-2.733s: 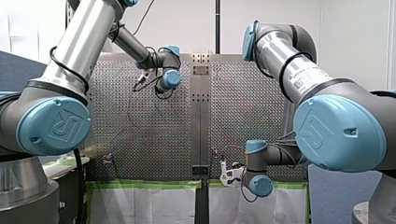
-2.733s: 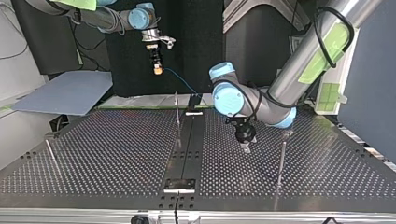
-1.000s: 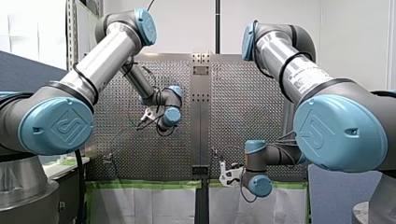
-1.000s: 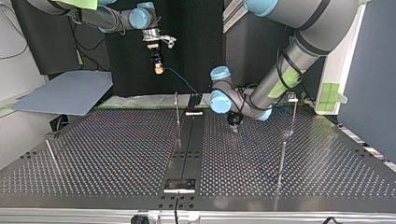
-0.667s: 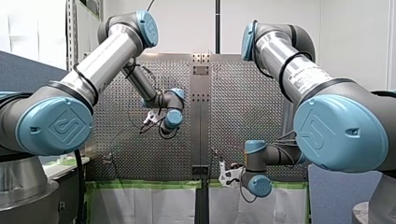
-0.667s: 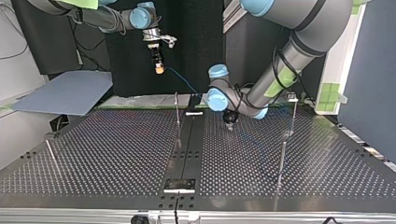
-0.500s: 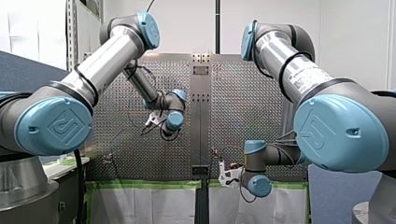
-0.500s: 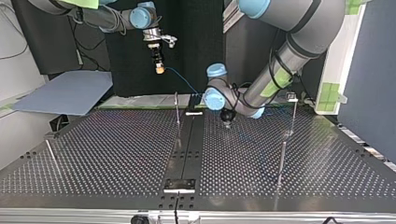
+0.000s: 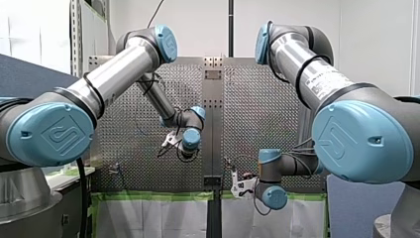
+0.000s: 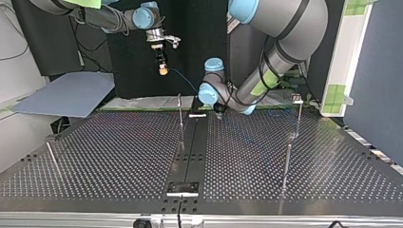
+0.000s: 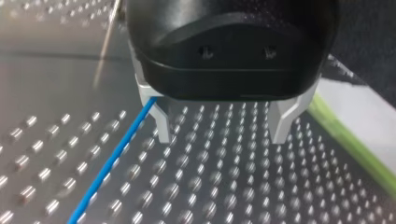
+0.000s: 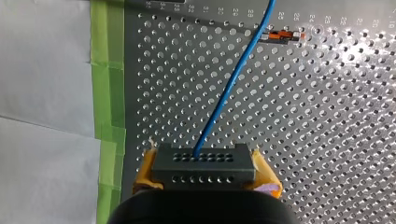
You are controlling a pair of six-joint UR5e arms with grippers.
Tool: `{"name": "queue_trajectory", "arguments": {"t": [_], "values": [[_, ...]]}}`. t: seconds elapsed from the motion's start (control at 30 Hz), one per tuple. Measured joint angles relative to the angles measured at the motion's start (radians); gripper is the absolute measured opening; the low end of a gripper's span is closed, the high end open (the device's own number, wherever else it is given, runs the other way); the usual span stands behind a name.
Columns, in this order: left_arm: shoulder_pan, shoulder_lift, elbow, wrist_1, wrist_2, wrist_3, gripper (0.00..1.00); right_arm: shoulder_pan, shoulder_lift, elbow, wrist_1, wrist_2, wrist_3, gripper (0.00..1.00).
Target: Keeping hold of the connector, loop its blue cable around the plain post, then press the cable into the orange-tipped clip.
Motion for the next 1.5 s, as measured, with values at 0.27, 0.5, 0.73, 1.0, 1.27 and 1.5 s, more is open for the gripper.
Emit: {"name": "queue_trajectory", "arguments": {"t": [0.27, 0.5, 0.73, 1.0, 1.27, 1.5], "values": [[-0.022, -0.061, 0.022, -0.045, 0.029, -0.019, 0.99, 0.003, 0.0, 0.0, -0.002, 0.0, 0.0, 0.0], [-0.043, -0.091, 0.029, -0.067, 0.06, -0.041, 0.99, 0.004, 0.0, 0.0, 0.0, -0.002, 0.001, 0.0], [-0.063, -0.093, 0.029, -0.072, 0.114, -0.093, 0.99, 0.004, 0.0, 0.0, 0.004, -0.004, 0.001, 0.0], [-0.079, -0.093, 0.029, -0.074, 0.176, -0.148, 0.99, 0.004, 0.0, 0.0, 0.005, -0.005, 0.001, 0.0], [-0.088, -0.093, 0.026, -0.086, 0.252, -0.214, 0.99, 0.004, 0.0, 0.0, 0.005, -0.005, 0.0, 0.0], [-0.087, -0.093, 0.02, -0.087, 0.303, -0.266, 0.99, 0.003, 0.0, 0.0, 0.005, -0.005, 0.0, 0.0]]}}
